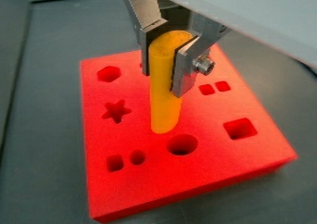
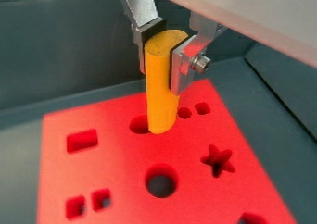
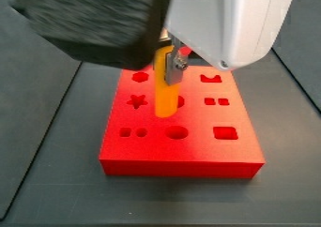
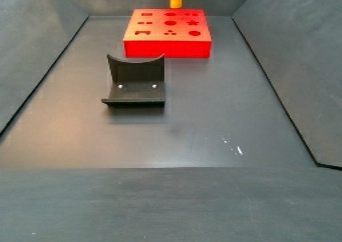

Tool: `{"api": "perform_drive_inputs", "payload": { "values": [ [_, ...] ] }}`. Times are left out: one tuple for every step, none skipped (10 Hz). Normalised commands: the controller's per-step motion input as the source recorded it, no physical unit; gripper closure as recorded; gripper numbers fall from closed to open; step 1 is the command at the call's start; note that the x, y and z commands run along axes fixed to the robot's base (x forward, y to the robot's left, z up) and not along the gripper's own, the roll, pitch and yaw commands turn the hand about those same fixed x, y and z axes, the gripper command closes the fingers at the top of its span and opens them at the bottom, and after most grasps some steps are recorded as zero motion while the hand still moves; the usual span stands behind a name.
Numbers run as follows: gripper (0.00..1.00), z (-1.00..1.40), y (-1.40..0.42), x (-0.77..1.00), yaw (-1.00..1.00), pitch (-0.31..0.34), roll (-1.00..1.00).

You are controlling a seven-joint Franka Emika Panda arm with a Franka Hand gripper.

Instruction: Insert the oval object.

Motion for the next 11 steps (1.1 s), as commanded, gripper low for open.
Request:
{"api": "perform_drive_inputs", "payload": {
  "values": [
    [1.00,0.06,-0.13,0.05,-0.96,0.000,-0.08],
    [1.00,0.02,-0.14,0.05,-0.96,0.000,-0.06],
    [1.00,0.00,-0.15,0.10,-0.92,0.000,-0.03],
    [1.00,0.00,-0.15,0.13,-0.89,0.000,-0.01],
    [1.00,0.00,-0.14,0.15,-0.88,0.000,-0.03],
    [1.00,-0.13,0.04,0.42,-0.74,-0.009,-0.11],
    [1.00,-0.32,0.11,0.17,-0.07,-0.060,-0.05],
    [1.00,-0.36,0.00,0.32,-0.06,0.000,0.00],
    [1.00,-0.27,-0.03,0.38,-0.09,0.010,0.11],
    [1.00,-0.13,-0.26,0.13,0.00,0.037,0.20],
    [1.00,0.00,-0.38,0.06,0.00,0.083,0.35]
  ]
}}
